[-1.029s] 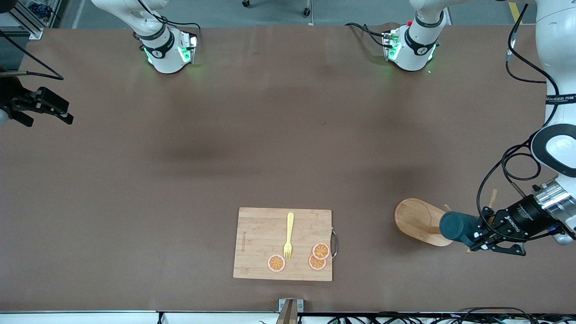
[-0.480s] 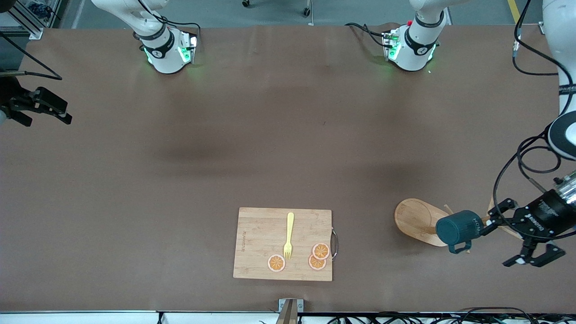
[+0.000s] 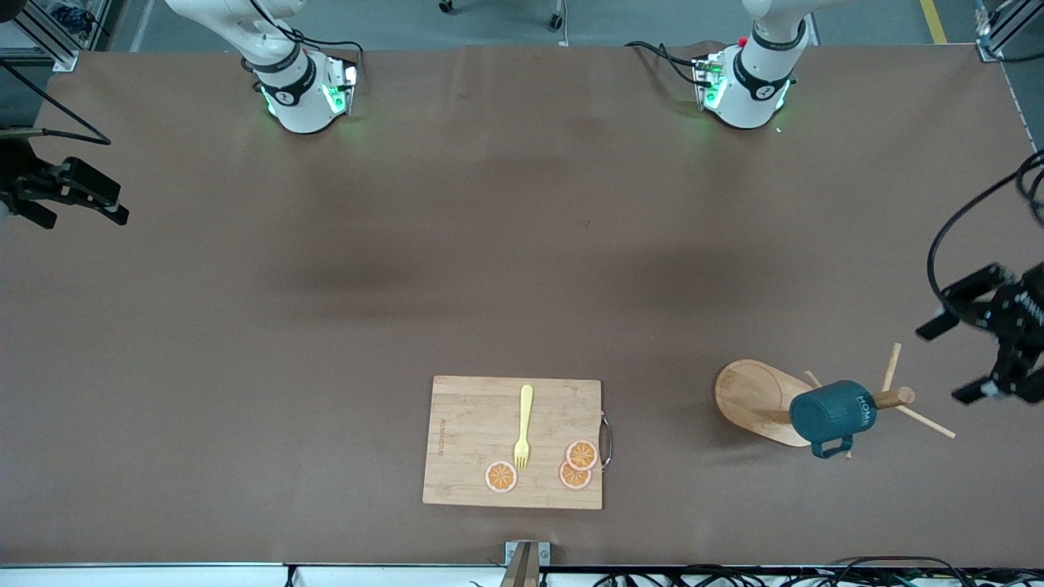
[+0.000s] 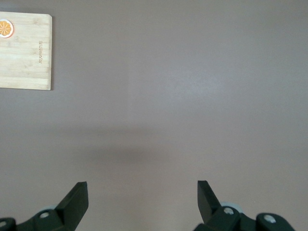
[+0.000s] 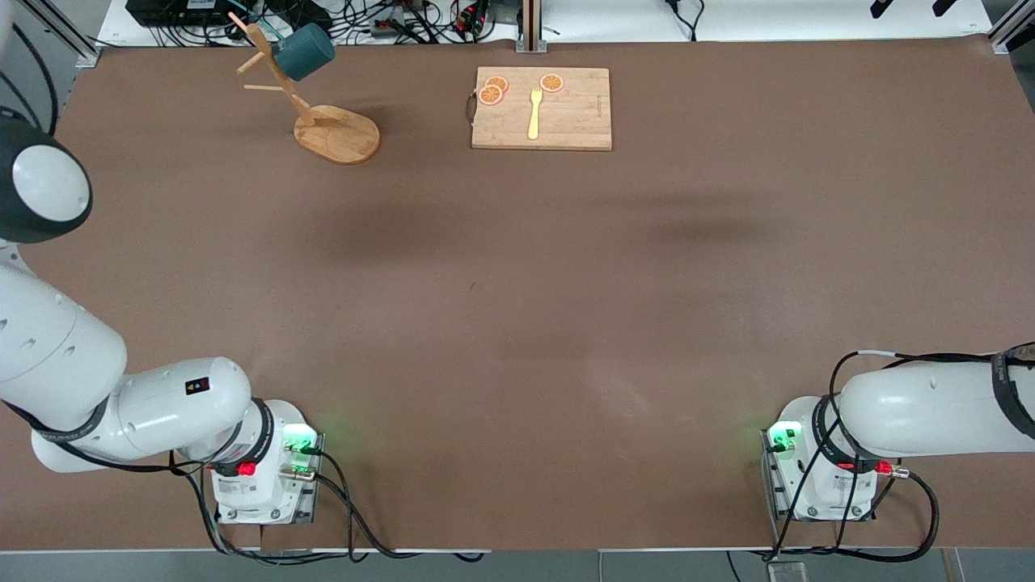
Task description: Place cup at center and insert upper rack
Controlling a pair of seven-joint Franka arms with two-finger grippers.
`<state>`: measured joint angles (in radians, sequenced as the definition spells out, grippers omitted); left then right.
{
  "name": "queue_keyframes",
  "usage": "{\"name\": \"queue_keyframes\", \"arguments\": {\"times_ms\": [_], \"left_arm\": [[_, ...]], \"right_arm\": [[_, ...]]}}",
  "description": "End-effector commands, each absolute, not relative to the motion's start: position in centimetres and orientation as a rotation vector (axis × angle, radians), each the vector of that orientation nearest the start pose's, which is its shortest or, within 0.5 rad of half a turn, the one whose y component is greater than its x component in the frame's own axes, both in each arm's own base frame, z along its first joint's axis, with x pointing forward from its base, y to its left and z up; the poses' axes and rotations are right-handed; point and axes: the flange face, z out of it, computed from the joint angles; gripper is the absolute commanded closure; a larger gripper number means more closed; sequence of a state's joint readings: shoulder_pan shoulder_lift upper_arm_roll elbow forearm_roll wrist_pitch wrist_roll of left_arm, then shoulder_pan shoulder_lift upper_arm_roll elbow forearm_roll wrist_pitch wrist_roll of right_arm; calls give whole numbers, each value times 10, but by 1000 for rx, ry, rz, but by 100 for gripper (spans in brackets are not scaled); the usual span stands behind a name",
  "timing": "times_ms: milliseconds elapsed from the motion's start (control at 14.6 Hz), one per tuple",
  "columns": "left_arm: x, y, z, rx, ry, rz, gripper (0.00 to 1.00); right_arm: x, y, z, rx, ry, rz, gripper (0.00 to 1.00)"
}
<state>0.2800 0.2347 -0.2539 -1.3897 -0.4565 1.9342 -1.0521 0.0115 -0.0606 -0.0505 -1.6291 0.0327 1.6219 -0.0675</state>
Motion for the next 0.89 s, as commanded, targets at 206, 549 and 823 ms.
{"name": "queue_keyframes", "arguments": {"times_ms": [206,549,823], "left_arm": [[601,-13,655,2553,971,87,0],[588,-31,664,2819,622,186,0],[582,-45,664,2970,227,208,0]], "right_arm": [[532,-20,636,-3122,-38,-95,0],[532,-16,635,-3122,-42,-85,0],[533,-17,634,-3123,-42,-92,0]]}}
